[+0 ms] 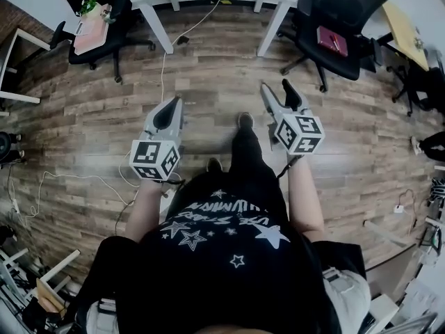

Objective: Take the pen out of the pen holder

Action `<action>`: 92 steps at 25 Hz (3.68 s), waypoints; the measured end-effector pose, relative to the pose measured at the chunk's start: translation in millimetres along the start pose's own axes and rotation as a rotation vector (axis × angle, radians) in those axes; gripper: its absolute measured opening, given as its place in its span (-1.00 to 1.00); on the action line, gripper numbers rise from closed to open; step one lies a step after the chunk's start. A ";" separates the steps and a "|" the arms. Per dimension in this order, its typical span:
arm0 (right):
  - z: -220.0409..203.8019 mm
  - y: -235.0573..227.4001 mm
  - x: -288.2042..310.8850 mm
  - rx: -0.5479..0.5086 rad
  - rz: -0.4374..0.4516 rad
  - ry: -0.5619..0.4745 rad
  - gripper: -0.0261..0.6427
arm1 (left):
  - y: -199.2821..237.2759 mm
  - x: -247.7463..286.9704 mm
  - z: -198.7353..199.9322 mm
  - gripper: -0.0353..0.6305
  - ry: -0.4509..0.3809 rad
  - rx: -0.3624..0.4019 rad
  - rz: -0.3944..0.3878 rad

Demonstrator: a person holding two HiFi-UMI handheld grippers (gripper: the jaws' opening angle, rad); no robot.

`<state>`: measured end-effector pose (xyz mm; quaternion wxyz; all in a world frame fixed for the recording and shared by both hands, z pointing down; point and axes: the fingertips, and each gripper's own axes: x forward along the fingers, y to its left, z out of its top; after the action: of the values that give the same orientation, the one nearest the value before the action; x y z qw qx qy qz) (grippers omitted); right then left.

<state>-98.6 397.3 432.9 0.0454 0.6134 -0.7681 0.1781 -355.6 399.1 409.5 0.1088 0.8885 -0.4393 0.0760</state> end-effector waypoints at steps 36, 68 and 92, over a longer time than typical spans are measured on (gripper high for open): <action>167.8 -318.2 303.7 0.032 0.078 -0.010 -0.04 | 21.1 421.1 119.5 -0.86 0.017 0.091 0.111; 317.3 -454.3 671.8 -0.009 -0.058 0.015 -0.05 | 202.8 818.3 231.3 -0.86 0.001 0.061 -0.085; 339.0 -461.5 854.8 -0.185 -0.035 0.135 -0.41 | 269.6 909.6 229.5 -0.86 0.014 -0.029 -0.062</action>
<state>186.0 -590.9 463.8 0.1566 0.6066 -0.7656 0.1462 -13.3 -514.7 432.1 0.1272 0.8995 -0.4116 0.0726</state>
